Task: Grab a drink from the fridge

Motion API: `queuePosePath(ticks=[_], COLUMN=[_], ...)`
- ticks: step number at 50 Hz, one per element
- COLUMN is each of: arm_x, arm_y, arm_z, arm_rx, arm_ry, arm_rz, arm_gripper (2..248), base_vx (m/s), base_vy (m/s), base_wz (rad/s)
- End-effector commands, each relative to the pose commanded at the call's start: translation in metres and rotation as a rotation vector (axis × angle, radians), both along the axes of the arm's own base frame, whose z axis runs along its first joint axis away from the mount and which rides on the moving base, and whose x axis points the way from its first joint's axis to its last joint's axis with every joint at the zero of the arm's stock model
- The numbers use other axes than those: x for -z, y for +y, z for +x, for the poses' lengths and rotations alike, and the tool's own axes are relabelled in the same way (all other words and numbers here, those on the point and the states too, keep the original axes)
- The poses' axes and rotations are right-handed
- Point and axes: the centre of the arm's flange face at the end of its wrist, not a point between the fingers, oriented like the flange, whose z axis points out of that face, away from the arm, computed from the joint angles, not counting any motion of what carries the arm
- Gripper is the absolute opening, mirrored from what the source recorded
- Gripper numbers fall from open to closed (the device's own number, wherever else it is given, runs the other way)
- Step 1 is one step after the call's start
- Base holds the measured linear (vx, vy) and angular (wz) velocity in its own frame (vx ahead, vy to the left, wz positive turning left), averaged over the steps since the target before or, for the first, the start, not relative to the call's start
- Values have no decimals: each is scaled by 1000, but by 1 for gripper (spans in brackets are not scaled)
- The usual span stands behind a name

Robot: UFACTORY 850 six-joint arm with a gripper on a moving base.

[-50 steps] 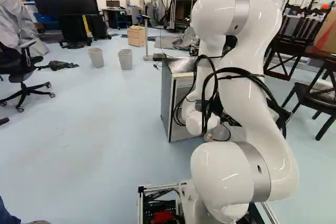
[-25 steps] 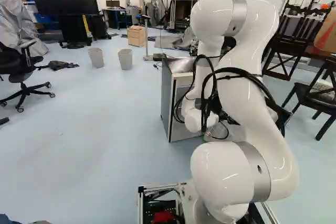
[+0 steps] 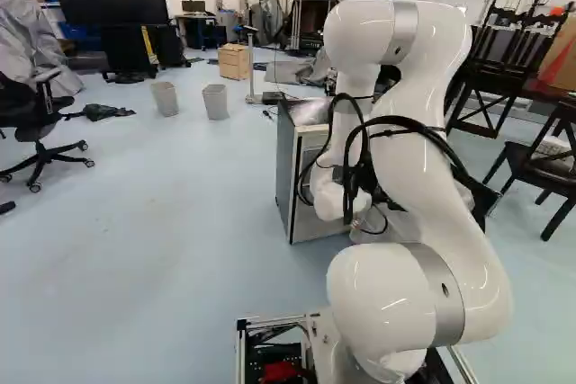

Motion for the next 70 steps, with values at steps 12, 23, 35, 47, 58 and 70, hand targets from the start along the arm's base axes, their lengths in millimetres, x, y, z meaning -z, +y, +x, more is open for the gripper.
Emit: queuePosePath(ticks=[12, 23, 35, 47, 58, 70], arm_x=[1, 1, 2, 2, 2, 2], arm_y=[-1, -2, -3, -5, -7, -10], arm_z=[8, 15, 21, 25, 28, 31], arm_rx=[34, 67, 103, 143, 182, 216], arm_ry=[-16, -30, -43, -55, -64, -74], arm_rz=[-9, -18, -26, -34, -41, -46], arm_gripper=[247, 247, 247, 247, 247, 247], base_vx=[0, 0, 0, 0, 0, 0], base_vy=[0, 0, 0, 0, 0, 0], base_wz=[0, 0, 0, 0, 0, 0])
